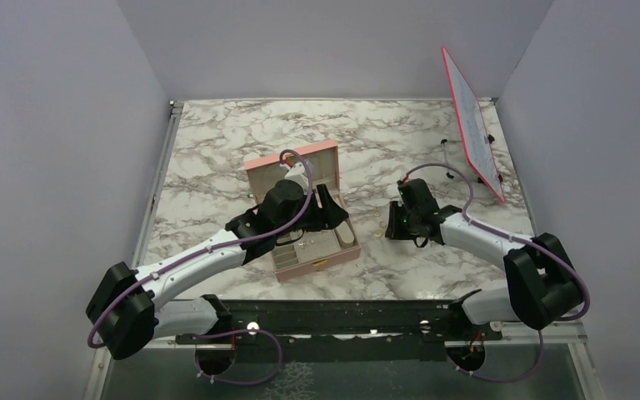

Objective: Organize the mixed jewelry

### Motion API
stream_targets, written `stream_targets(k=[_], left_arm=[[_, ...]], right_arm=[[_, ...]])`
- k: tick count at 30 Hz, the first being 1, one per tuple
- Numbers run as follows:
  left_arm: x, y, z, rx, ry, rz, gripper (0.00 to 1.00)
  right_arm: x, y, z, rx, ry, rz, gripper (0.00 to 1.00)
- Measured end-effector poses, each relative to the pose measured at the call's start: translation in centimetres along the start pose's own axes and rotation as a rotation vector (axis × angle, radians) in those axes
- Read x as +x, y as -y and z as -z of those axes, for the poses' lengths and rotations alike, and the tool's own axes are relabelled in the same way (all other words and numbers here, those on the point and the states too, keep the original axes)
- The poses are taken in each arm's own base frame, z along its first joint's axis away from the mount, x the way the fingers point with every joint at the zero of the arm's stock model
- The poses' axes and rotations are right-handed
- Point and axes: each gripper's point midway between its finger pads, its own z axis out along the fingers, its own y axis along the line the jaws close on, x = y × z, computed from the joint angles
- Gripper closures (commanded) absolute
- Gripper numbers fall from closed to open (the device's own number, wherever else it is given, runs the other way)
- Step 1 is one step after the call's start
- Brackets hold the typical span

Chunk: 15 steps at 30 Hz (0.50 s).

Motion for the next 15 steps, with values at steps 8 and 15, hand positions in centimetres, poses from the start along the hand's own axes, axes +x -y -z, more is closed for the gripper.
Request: stream_targets(k=[8, 15], left_arm=[[0.2, -0.21, -0.11, -0.006, -0.006, 0.002, 0.41], [0.25, -0.27, -0.16, -0.008, -0.007, 0.002, 0.41]], right_arm=[[0.42, 0.11, -0.32, 0.002, -0.02, 0.011, 0.65], [0.37, -0.15, -0.32, -0.013, -0.024, 0.022, 0.62]])
